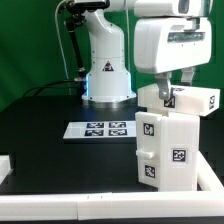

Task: Assemble cabinet

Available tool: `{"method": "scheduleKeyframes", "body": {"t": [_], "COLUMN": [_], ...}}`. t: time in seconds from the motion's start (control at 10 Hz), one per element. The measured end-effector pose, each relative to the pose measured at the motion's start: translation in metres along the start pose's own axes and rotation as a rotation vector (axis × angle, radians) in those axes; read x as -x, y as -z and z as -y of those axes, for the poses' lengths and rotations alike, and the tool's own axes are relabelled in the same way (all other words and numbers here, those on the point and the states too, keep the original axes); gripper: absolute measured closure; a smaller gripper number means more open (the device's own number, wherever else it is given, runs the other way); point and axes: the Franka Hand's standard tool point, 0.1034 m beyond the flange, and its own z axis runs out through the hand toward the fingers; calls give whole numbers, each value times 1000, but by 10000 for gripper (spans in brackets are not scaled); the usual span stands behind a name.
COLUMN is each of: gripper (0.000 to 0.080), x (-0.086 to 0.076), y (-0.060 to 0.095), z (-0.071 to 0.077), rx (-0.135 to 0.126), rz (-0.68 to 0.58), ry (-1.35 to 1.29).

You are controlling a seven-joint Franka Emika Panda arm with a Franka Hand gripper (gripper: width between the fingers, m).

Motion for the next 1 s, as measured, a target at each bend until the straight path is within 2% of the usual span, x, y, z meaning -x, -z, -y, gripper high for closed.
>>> {"method": "scheduleKeyframes", "body": {"t": [0.6,0.7,1.0], "gripper": [246,246,246], "x": [0,0,0], "y": [0,0,1], "z": [1,2,5], "rx": [-13,-24,-29], "rz": [-5,-19,-23], "ry": [-395,-550,-900]}}
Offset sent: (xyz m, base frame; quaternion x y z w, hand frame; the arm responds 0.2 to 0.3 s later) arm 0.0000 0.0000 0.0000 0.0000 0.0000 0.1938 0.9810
